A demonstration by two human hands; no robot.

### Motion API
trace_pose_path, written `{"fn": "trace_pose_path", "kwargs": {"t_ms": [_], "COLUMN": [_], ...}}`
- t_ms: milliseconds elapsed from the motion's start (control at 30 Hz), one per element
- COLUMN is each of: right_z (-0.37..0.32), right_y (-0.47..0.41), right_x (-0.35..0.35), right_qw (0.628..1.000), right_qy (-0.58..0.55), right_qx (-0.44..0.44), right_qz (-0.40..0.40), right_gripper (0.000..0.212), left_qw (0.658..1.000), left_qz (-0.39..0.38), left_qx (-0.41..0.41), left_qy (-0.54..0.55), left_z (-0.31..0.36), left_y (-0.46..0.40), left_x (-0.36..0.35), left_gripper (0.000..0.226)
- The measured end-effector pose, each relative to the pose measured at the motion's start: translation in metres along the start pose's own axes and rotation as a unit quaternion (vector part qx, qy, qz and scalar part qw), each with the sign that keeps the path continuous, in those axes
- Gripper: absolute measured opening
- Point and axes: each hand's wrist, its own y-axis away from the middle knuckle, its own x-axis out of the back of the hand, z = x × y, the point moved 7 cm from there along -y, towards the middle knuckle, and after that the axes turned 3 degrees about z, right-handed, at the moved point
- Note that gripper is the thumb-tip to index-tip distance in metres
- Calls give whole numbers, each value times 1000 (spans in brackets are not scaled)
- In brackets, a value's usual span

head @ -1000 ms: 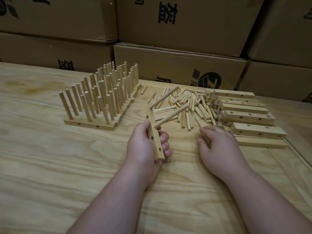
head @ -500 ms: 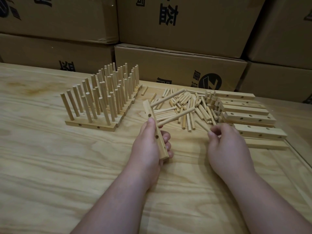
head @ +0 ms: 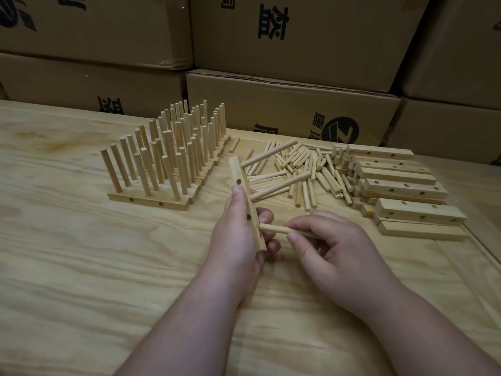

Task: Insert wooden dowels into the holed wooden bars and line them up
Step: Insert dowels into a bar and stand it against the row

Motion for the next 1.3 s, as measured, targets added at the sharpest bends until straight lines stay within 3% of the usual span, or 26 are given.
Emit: {"fn": "trace_pose_path", "kwargs": {"t_ms": [300, 500, 600, 867, 1033, 1200, 1300], "right_z": [-7, -15, -14, -9, -2, 11, 25], "right_y": [-2, -3, -2, -1, 1, -1, -3], "right_x": [3, 2, -2, -8, -11, -6, 9], "right_qw": [999, 998, 997, 994, 982, 976, 979], "right_qy": [21, 30, 9, -54, -114, -90, -19], "right_qx": [25, 35, 15, -42, -96, -159, -195], "right_qz": [-11, -35, -74, -86, -114, -116, -58], "right_gripper": [19, 12, 18, 13, 30, 7, 24], "left_qw": [1000, 998, 996, 993, 990, 991, 990], "left_qz": [-14, -29, -55, -99, -115, -83, -70], "left_qx": [-3, -13, -21, -34, -45, -47, -57], "left_qy": [-17, -49, -72, -59, -72, -93, -105], "left_z": [-2, -3, -4, -3, -3, -2, -1], "left_y": [1, -1, 1, 3, 4, 3, 4], "left_x": [-3, -4, -7, -10, -12, -10, -9], "left_gripper": [41, 44, 45, 42, 41, 24, 29]}}
